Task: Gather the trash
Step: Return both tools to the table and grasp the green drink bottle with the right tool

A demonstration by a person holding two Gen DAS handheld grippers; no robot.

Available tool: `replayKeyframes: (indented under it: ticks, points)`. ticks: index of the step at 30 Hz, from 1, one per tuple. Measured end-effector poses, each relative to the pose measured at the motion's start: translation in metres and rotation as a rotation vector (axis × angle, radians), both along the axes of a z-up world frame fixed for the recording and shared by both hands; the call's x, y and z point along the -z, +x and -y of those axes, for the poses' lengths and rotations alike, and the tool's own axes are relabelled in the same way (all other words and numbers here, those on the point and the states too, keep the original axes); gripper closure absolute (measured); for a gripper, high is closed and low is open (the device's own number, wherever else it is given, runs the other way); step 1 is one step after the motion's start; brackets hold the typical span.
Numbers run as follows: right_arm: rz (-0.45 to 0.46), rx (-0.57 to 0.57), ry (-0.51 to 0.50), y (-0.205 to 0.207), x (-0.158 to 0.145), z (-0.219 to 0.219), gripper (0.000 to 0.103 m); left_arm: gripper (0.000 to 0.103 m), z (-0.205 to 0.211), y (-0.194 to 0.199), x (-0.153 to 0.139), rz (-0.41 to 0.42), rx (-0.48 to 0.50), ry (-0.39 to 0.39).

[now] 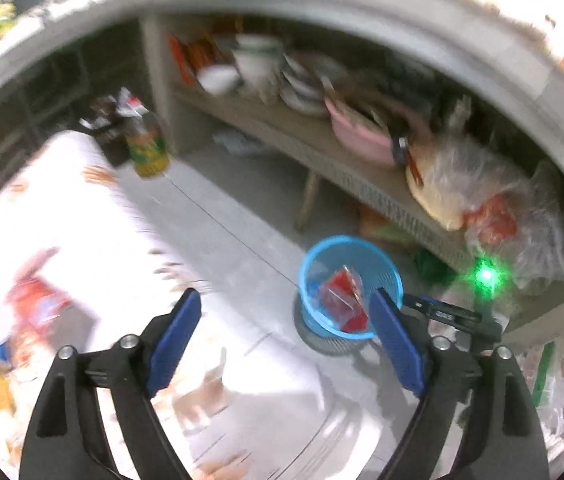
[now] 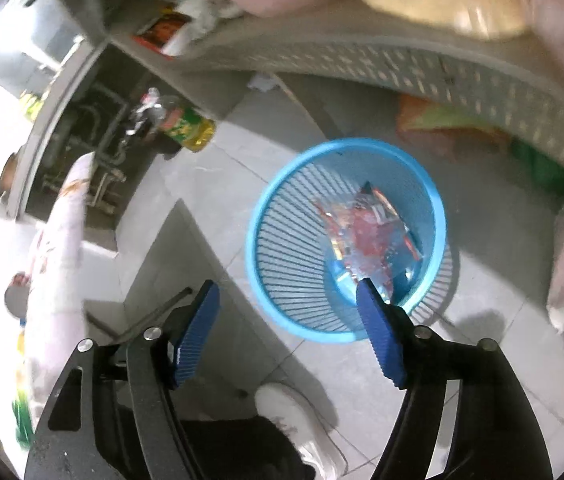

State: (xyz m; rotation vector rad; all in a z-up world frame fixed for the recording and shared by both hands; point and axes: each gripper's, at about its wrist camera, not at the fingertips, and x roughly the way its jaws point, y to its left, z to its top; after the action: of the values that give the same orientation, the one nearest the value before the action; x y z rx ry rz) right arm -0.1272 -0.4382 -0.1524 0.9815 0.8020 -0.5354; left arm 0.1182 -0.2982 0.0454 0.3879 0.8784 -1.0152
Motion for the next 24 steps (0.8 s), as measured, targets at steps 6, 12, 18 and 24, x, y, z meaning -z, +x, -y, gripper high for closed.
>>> replayKeyframes:
  ticks: [6, 12, 18, 24]
  points:
    - [0.060, -0.087, -0.091, 0.000, -0.059, -0.042, 0.025, 0.006, -0.147, 0.011, -0.041, 0.048, -0.193, -0.165]
    - [0.121, -0.162, -0.152, 0.008, -0.110, -0.080, 0.023, 0.006, -0.272, 0.006, -0.056, 0.079, -0.424, -0.248]
    - [0.257, -0.301, -0.192, 0.042, -0.168, -0.127, 0.019, 0.006, -0.349, -0.013, -0.043, 0.111, -0.549, -0.294]
    - [0.353, -0.516, -0.138, 0.101, -0.192, -0.190, 0.013, 0.006, -0.369, -0.024, -0.010, 0.072, -0.580, -0.288]
